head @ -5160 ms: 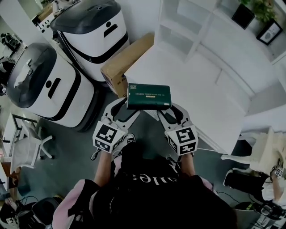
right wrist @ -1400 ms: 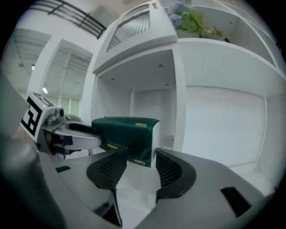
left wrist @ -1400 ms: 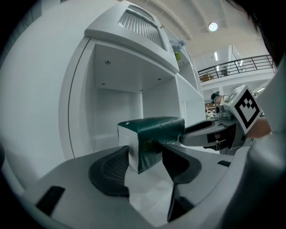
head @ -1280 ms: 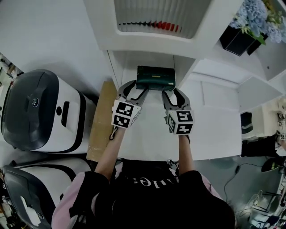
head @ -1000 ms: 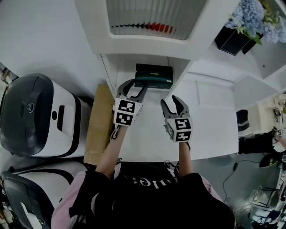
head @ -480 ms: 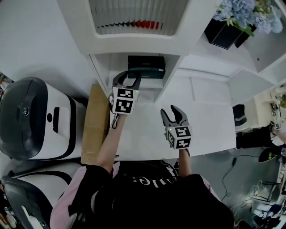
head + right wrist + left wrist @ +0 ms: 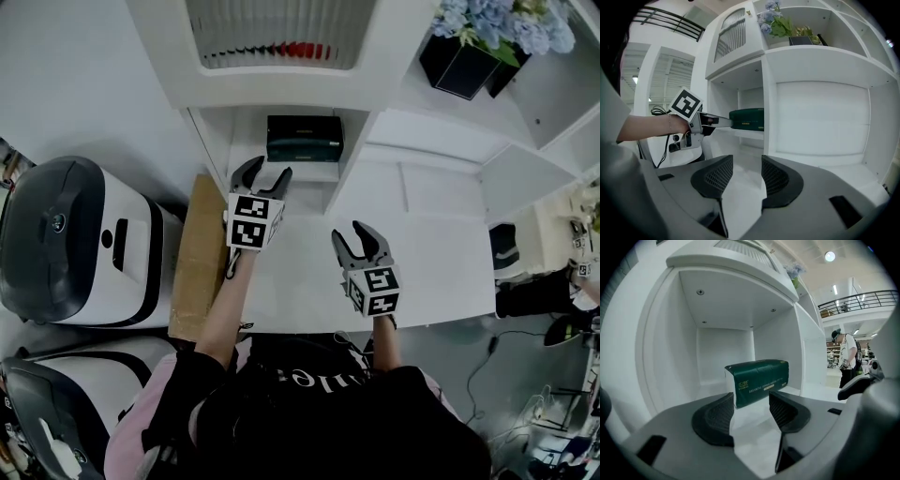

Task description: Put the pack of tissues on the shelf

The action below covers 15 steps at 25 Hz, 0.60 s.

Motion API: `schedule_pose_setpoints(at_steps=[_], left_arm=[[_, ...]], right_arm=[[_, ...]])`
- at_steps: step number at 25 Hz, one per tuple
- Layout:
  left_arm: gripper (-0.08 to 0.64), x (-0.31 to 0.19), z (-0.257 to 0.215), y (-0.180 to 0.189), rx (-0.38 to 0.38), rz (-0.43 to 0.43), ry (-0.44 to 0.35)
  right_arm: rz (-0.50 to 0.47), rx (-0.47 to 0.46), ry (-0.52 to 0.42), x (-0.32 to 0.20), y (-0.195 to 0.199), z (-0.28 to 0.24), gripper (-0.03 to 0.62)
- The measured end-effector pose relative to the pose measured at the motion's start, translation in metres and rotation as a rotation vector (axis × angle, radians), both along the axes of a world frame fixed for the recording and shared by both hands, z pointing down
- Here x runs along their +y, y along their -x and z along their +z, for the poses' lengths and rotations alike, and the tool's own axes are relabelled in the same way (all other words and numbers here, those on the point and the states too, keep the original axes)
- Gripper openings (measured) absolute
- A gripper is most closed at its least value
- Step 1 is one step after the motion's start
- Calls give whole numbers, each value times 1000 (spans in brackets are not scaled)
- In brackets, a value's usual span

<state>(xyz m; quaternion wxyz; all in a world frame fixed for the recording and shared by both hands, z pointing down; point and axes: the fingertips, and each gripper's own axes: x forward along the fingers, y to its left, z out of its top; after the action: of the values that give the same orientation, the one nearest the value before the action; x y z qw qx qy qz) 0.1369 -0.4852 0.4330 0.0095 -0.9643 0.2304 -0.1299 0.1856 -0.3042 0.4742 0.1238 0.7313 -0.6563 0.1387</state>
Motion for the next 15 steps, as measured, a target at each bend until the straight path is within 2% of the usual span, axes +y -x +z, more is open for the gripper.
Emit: schedule_pose_setpoints(at_steps=[5,15], left_arm=[[232,38,2,24,43,43,32],[230,135,10,56,101,138,45]], right_arm=[[-46,-14,-22,8,8,-3,213],[-211,-39,-75,24,34,-8,212]])
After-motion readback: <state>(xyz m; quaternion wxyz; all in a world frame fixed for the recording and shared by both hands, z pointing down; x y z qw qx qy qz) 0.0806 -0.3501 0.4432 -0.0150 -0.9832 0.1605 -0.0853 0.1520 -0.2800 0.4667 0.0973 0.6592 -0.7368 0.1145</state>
